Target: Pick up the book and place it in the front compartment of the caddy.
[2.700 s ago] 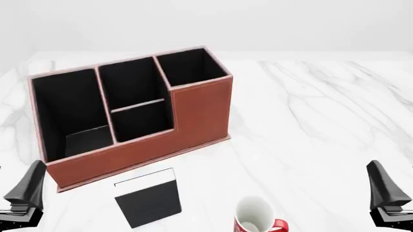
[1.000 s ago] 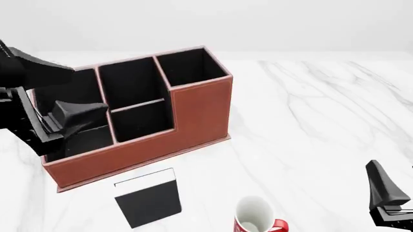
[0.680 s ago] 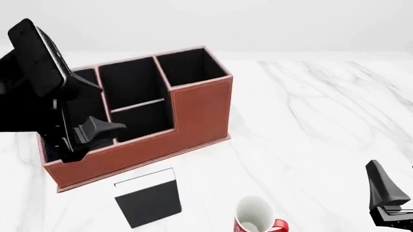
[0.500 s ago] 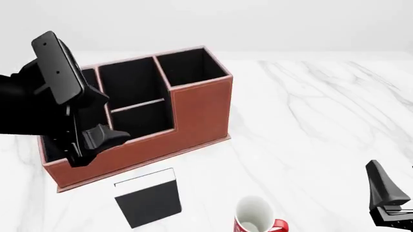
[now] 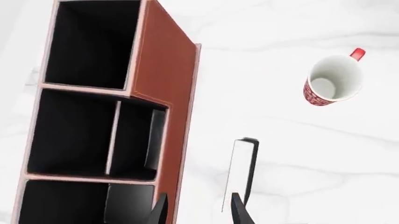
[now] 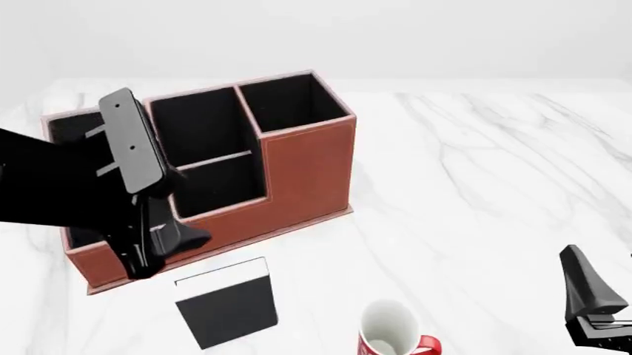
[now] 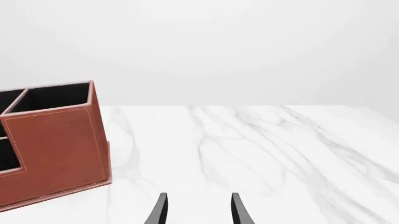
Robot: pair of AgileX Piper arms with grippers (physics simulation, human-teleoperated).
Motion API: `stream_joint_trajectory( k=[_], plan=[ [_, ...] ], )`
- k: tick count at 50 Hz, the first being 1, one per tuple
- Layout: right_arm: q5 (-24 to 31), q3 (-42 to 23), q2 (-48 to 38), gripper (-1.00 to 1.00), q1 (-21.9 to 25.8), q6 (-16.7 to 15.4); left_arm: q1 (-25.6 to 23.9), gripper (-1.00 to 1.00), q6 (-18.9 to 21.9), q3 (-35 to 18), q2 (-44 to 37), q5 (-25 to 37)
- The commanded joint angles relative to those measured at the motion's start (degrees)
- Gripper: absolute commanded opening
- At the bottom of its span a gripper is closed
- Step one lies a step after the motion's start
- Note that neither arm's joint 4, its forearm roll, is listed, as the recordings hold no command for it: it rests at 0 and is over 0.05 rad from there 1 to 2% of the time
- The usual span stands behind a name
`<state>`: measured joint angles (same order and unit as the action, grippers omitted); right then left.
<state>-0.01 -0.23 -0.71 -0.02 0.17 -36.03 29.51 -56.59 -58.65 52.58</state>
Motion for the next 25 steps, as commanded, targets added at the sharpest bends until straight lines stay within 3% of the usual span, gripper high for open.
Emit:
stream_joint_trajectory(
  k=[1,25],
  plan=[
    [0.0,0.0,0.1,1.0,0.0,0.0,-0.4,1.0,-0.4,1.2,2.3,0.6],
    [0.0,0.0,0.1,1.0,0.0,0.0,-3.9,1.0,-3.8,4.6,0.1,-4.1]
  ],
)
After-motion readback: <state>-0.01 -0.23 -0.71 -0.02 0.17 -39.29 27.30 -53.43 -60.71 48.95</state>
